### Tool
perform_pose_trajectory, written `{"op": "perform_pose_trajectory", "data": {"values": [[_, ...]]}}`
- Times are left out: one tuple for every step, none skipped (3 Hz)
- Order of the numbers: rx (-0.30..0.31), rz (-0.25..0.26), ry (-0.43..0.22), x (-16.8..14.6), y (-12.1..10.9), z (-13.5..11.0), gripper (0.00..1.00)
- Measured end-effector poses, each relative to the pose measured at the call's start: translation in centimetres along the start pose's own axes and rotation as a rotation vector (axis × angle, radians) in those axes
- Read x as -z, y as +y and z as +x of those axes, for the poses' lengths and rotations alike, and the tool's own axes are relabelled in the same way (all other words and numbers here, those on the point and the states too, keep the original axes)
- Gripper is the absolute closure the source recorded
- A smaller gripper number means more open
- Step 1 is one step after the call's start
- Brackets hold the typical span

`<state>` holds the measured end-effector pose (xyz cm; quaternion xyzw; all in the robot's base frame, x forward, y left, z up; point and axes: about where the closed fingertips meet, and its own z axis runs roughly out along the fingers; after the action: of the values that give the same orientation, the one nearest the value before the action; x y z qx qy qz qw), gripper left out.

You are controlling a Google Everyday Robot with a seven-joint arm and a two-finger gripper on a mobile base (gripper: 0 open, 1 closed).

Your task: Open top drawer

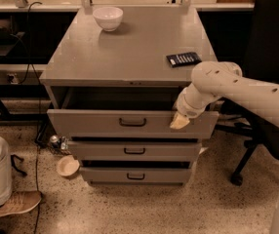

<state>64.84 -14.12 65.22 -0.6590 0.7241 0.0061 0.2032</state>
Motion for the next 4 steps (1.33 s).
{"op": "perform_pose_trajectory", "data": {"values": [[0.012,0.002,0.03,0.5,2.2,-0.2,1.0],[-0.013,-0.002,0.058,1.4,5.5,-0.3,1.0],[-0.06,-0.009,0.071,2.2,8.6,-0.4,1.0],[-0.061,-0.009,0.072,2.2,8.8,-0.4,1.0]]}}
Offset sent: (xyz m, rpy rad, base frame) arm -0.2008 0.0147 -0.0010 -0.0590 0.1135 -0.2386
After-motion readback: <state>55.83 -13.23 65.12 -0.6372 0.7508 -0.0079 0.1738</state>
